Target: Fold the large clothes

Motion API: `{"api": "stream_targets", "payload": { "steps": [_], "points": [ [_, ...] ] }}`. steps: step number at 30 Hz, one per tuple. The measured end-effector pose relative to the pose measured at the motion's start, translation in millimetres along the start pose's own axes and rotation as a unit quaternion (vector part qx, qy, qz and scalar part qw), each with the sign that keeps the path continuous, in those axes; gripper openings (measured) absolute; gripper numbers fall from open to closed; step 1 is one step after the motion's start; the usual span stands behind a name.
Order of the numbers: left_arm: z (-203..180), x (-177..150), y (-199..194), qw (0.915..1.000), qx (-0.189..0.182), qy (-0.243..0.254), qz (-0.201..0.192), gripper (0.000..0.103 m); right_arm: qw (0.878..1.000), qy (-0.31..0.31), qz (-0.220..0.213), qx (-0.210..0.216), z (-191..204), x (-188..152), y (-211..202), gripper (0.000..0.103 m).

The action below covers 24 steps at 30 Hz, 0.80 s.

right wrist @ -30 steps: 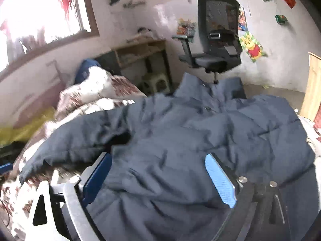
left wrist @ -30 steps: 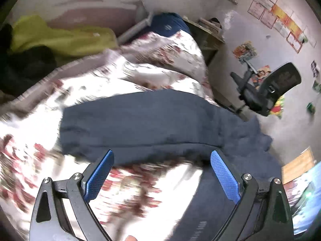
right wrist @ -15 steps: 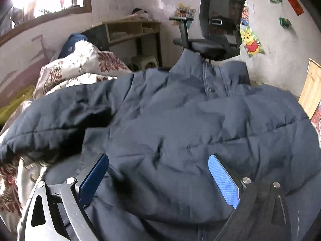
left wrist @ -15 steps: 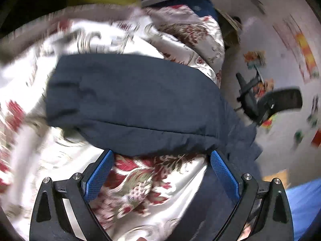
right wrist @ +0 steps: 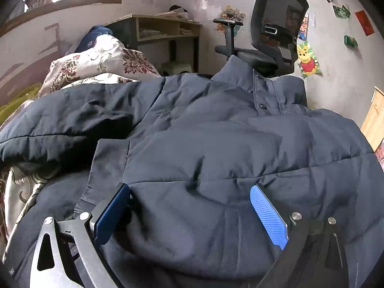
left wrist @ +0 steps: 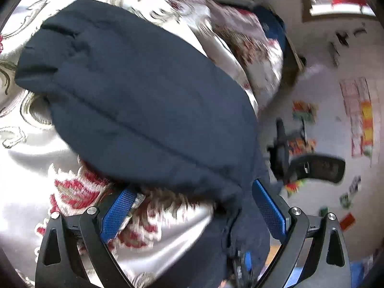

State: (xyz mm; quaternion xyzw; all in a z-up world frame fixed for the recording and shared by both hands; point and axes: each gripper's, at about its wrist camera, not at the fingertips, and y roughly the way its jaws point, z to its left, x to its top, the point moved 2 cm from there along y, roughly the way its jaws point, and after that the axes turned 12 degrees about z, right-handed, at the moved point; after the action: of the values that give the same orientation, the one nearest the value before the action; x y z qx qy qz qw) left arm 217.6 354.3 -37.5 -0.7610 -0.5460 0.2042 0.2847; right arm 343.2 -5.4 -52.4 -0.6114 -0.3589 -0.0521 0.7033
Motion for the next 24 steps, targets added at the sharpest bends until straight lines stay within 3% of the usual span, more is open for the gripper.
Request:
{"api": "stream_targets", "payload": {
  "steps": [2,4,7,8,9,15,19,22,24],
  "points": [
    [-1.5,9.5,-4.2,0.9990,0.016,-0.005,-0.042,0.092,1.000,0.000,-0.001,0.004,-1.3,-0.6,-0.7,0.102],
    [-4.3,11.9,-8.8,0.9974,0.032,-0.002,-0.065,0.079,1.000,-0.004,0.000,0.005,-1.6,-1.2,-0.3,0.102],
    [-11.2,8.6,-15.2,0.9927,0.066,0.025,-0.099,0.046,1.000,-0.011,0.006,-0.002,-0.1,-2.2,4.3,0.102],
    [-13.7,7.6,-16.7,0.9909,0.075,0.035,-0.106,0.029,1.000,-0.013,0.010,-0.005,0.7,-2.6,5.8,0.102],
    [-17.1,6.4,-17.5,0.9888,0.085,0.045,-0.114,0.024,1.000,-0.014,0.010,-0.006,1.5,-2.7,6.0,0.102],
    [-41.4,-2.9,-33.3,0.9766,0.099,0.111,-0.156,0.010,1.000,-0.005,-0.015,0.023,-7.7,-11.3,-13.2,0.102],
    [-85.5,-27.7,-41.6,0.9456,0.107,0.226,-0.207,0.008,0.999,0.013,-0.035,0.033,-22.4,-15.0,-29.2,0.102],
    [-123.0,-54.2,-42.7,0.9117,0.108,0.319,-0.235,0.007,0.998,0.022,-0.048,0.024,-34.2,-13.2,-39.6,0.102],
    [-155.5,-81.1,-38.5,0.8790,0.103,0.396,-0.245,0.007,0.998,0.030,-0.057,0.019,-43.4,-12.5,-45.9,0.102]
  ]
}}
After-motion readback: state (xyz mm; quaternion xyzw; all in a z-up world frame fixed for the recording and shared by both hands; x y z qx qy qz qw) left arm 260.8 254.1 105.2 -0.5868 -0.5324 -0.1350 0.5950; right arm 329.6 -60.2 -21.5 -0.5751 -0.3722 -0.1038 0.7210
